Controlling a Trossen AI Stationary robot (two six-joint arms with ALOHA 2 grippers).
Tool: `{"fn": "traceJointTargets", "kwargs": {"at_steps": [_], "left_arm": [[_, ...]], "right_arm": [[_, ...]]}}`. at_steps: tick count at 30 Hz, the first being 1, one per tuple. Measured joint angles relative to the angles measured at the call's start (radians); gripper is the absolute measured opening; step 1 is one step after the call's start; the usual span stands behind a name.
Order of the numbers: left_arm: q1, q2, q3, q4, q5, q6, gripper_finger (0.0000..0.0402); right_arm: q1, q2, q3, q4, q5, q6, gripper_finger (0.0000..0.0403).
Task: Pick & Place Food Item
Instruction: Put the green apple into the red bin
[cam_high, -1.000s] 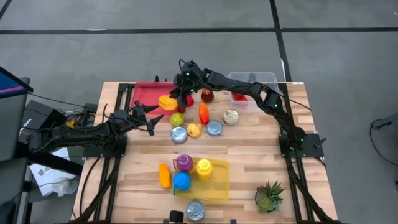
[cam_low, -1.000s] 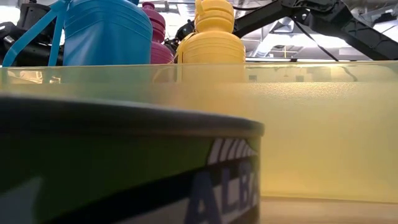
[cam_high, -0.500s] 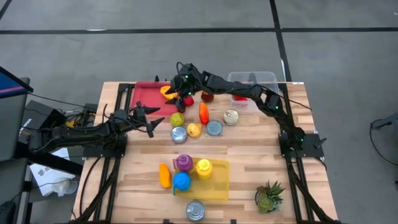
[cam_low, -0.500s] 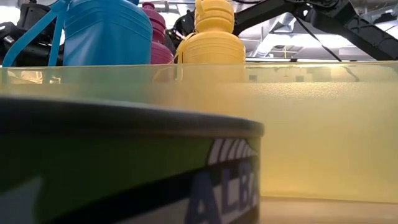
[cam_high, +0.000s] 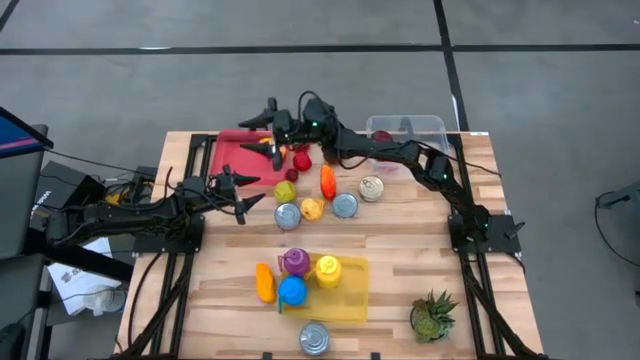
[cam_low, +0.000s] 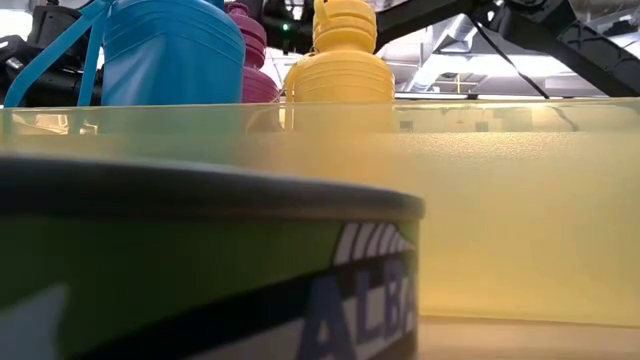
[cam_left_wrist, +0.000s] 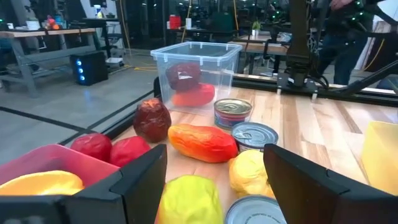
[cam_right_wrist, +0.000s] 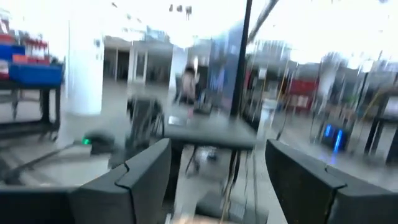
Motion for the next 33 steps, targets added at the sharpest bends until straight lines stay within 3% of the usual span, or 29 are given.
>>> {"fn": "traceJointTargets", "kwargs": {"at_steps": [5, 11, 17, 23, 29, 33], "left_arm": [[0.0, 0.0, 0.0, 0.0, 0.009, 0.0, 0.0259], [0.0, 0.0, 0.0, -0.003, 0.016, 0.0, 0.0259], [0.0, 0.0, 0.0, -0.036, 0.016, 0.001, 0.0259], [0.0, 0.0, 0.0, -0.042, 0.016, 0.002, 0.0259], [0.0, 0.0, 0.002, -0.065, 0.054, -0.024, 0.0259], [0.0, 0.005, 0.07, -0.202, 0.065, -0.026, 0.0259]], "right_arm": [[0.045, 0.0, -0.03, 0.16, 0.044, -0.03, 0.0249], [0.111, 0.0, -0.137, 0.418, 0.218, -0.054, 0.0249], [0.153, -0.018, -0.305, 0.535, 0.227, -0.067, 0.0249], [0.158, -0.192, -0.604, 0.552, 0.237, -0.113, 0.0249], [0.173, -0.465, -0.956, 0.502, 0.309, -0.121, 0.0249], [0.207, -0.605, -1.154, 0.44, 0.404, -0.122, 0.0249]]}}
